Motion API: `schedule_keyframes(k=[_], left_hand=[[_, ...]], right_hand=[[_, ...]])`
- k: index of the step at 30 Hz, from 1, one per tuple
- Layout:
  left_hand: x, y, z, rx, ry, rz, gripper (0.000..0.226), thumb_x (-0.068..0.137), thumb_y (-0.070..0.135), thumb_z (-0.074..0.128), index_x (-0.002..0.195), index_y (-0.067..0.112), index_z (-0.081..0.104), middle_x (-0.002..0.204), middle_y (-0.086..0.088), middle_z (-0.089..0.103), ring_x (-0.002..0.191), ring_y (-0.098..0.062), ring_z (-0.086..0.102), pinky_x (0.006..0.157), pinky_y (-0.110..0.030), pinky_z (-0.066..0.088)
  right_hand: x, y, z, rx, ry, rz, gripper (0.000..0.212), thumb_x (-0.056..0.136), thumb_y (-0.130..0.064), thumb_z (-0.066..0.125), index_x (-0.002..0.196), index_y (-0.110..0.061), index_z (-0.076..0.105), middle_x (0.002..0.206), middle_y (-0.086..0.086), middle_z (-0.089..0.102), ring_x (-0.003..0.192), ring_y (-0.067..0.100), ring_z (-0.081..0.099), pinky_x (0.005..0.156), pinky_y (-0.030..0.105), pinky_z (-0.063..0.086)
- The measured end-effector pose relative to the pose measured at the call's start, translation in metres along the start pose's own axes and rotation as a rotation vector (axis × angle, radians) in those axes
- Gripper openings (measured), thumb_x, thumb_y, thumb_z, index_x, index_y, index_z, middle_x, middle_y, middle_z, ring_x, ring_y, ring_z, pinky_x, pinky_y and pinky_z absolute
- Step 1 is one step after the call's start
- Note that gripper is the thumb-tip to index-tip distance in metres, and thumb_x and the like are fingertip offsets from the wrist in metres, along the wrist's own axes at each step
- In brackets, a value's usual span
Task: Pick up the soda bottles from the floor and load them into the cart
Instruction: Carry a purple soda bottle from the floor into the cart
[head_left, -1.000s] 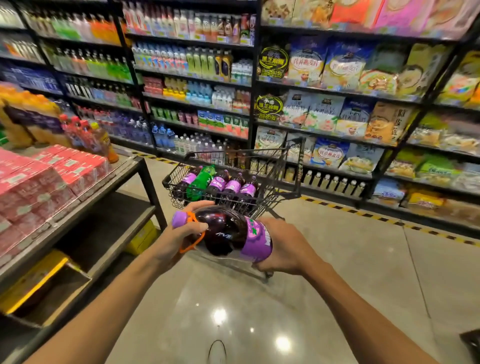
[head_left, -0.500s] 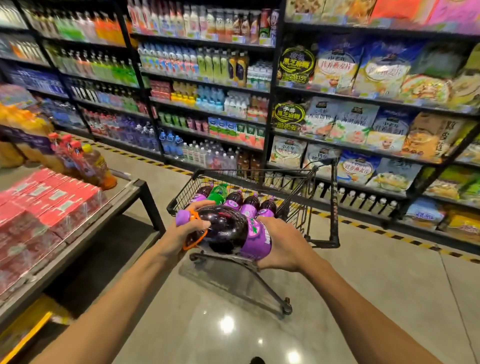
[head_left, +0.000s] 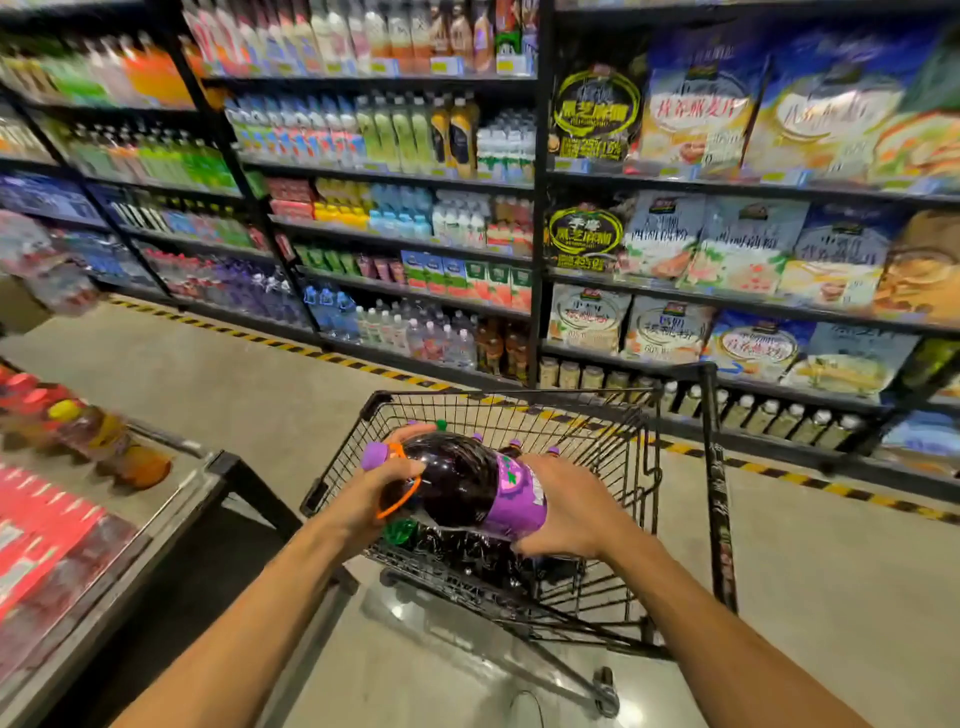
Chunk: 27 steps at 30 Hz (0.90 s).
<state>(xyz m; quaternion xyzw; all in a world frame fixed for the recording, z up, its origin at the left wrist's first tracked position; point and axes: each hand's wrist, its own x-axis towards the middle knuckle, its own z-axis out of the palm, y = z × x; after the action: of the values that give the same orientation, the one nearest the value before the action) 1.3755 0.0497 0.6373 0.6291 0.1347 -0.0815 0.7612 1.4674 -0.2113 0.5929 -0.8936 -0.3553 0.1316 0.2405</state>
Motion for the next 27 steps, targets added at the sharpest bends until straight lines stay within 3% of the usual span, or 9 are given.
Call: schedule_keyframes(k=[3, 8, 11, 14, 18, 22, 25, 27], left_hand=[[0.041, 0.004, 0.004, -0.024, -0.026, -0.069, 0.085, 0.047, 0.043, 0.091, 0.126, 0.028, 0.065, 0.130, -0.014, 0.067, 0.114, -0.037, 0.067, 0.071, -0.045, 0.061], [0.108, 0.001, 0.003, -0.030, -0.075, -0.153, 0.094, 0.044, 0.044, 0.094, 0.131, 0.028, 0.062, 0.130, -0.016, 0.068, 0.118, -0.039, 0.065, 0.079, -0.048, 0.059], [0.146, -0.002, 0.002, -0.017, -0.115, -0.213, 0.097, 0.043, 0.045, 0.096, 0.132, 0.027, 0.062, 0.133, -0.018, 0.065, 0.120, -0.040, 0.063, 0.076, -0.046, 0.060], [0.183, -0.007, -0.002, -0.012, -0.184, -0.274, 0.095, 0.045, 0.042, 0.097, 0.132, 0.025, 0.063, 0.133, -0.019, 0.065, 0.121, -0.039, 0.063, 0.082, -0.050, 0.060], [0.241, -0.015, -0.009, 0.013, -0.282, -0.363, 0.098, 0.044, 0.038, 0.097, 0.134, 0.018, 0.062, 0.129, -0.021, 0.067, 0.100, -0.031, 0.073, 0.069, -0.041, 0.064], [0.302, -0.031, -0.007, 0.125, -0.358, -0.480, 0.104, 0.043, 0.044, 0.098, 0.134, 0.009, 0.062, 0.124, -0.024, 0.069, 0.103, -0.035, 0.069, 0.076, -0.037, 0.060], [0.344, -0.055, 0.001, 0.185, -0.395, -0.544, 0.097, 0.043, 0.049, 0.096, 0.127, 0.010, 0.067, 0.120, -0.019, 0.072, 0.096, -0.027, 0.073, 0.068, -0.030, 0.060], [0.366, -0.076, 0.008, 0.257, -0.421, -0.600, 0.087, 0.053, 0.051, 0.090, 0.128, 0.012, 0.067, 0.121, -0.018, 0.072, 0.100, -0.028, 0.073, 0.075, -0.036, 0.060]], right_hand=[[0.021, 0.025, -0.004, 0.026, -0.024, 0.028, 0.078, 0.057, -0.066, 0.081, 0.121, -0.031, 0.052, 0.103, -0.016, 0.058, 0.098, 0.009, 0.061, 0.089, 0.034, 0.058], [0.048, 0.067, 0.000, 0.069, -0.007, 0.133, 0.098, 0.055, -0.074, 0.077, 0.137, -0.030, 0.047, 0.118, -0.012, 0.059, 0.109, 0.011, 0.060, 0.099, 0.038, 0.056], [0.056, 0.085, 0.006, 0.100, -0.009, 0.215, 0.095, 0.054, -0.072, 0.079, 0.133, -0.031, 0.047, 0.117, -0.011, 0.058, 0.106, 0.012, 0.060, 0.095, 0.039, 0.057], [0.063, 0.092, 0.010, 0.144, -0.005, 0.291, 0.084, 0.056, -0.065, 0.085, 0.125, -0.033, 0.050, 0.108, -0.013, 0.058, 0.099, 0.010, 0.061, 0.090, 0.033, 0.057], [0.075, 0.098, 0.036, 0.252, 0.049, 0.465, 0.083, 0.057, -0.065, 0.085, 0.125, -0.033, 0.053, 0.108, -0.014, 0.060, 0.098, 0.008, 0.060, 0.091, 0.031, 0.056], [0.087, 0.107, 0.086, 0.401, 0.103, 0.644, 0.105, 0.055, -0.071, 0.086, 0.144, -0.034, 0.045, 0.122, -0.015, 0.063, 0.105, 0.008, 0.062, 0.093, 0.034, 0.056], [0.097, 0.106, 0.113, 0.447, 0.152, 0.811, 0.110, 0.056, -0.071, 0.082, 0.151, -0.037, 0.036, 0.126, -0.014, 0.063, 0.106, 0.011, 0.064, 0.093, 0.033, 0.055], [0.101, 0.105, 0.131, 0.483, 0.175, 0.923, 0.110, 0.056, -0.072, 0.080, 0.151, -0.040, 0.035, 0.124, -0.013, 0.065, 0.105, 0.011, 0.065, 0.090, 0.031, 0.055]])
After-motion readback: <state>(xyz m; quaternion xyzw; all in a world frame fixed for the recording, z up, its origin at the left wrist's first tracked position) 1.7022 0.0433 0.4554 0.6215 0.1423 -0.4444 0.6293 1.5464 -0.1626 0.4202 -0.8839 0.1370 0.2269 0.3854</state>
